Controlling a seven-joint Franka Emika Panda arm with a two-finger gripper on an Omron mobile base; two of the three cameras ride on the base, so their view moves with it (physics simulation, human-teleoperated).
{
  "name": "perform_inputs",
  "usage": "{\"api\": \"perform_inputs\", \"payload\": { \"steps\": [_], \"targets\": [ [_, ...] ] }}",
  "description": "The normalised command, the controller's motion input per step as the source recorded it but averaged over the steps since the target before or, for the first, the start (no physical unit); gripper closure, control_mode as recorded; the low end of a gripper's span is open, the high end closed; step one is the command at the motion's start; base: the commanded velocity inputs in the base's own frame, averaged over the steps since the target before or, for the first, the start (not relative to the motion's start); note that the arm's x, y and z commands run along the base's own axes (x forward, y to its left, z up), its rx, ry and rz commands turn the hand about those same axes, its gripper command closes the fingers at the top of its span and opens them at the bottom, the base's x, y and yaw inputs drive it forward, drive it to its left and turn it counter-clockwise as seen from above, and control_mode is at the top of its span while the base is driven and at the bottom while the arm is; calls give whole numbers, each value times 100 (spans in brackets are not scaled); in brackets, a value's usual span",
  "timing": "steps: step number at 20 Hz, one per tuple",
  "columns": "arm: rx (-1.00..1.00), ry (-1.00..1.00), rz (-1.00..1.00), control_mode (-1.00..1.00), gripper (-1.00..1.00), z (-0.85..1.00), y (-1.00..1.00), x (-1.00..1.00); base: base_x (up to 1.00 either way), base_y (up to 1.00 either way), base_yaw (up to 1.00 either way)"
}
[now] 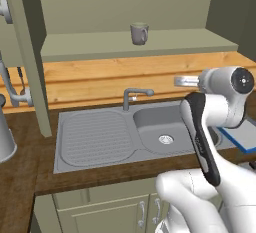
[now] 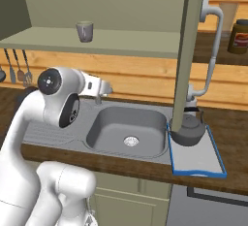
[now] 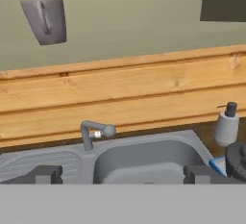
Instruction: Pick the kettle from the counter and place it on the tray. Then pick the mug from the cabinet and place it on the tray. Then close the cabinet doors.
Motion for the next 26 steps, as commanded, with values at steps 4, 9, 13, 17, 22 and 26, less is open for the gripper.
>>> {"api": "perform_inputs", "payload": {
  "steps": [4, 9, 13, 17, 22, 26],
  "targets": [
    [2, 0, 0, -100, -100, 64, 24, -1, 0, 0, 0],
    [-2, -4, 4, -100, -100, 64, 20, -4, 0, 0, 0],
    [-5, -8, 23, -100, -100, 56, 15, -23, 0, 0, 0],
    [-7, -7, 24, -100, -100, 37, 18, -14, 0, 0, 0],
    [-7, -4, 2, -100, -100, 28, 28, 5, 0, 0, 0],
    [2, 12, -1, -100, -100, 31, 26, 12, 0, 0, 0]
  ]
}}
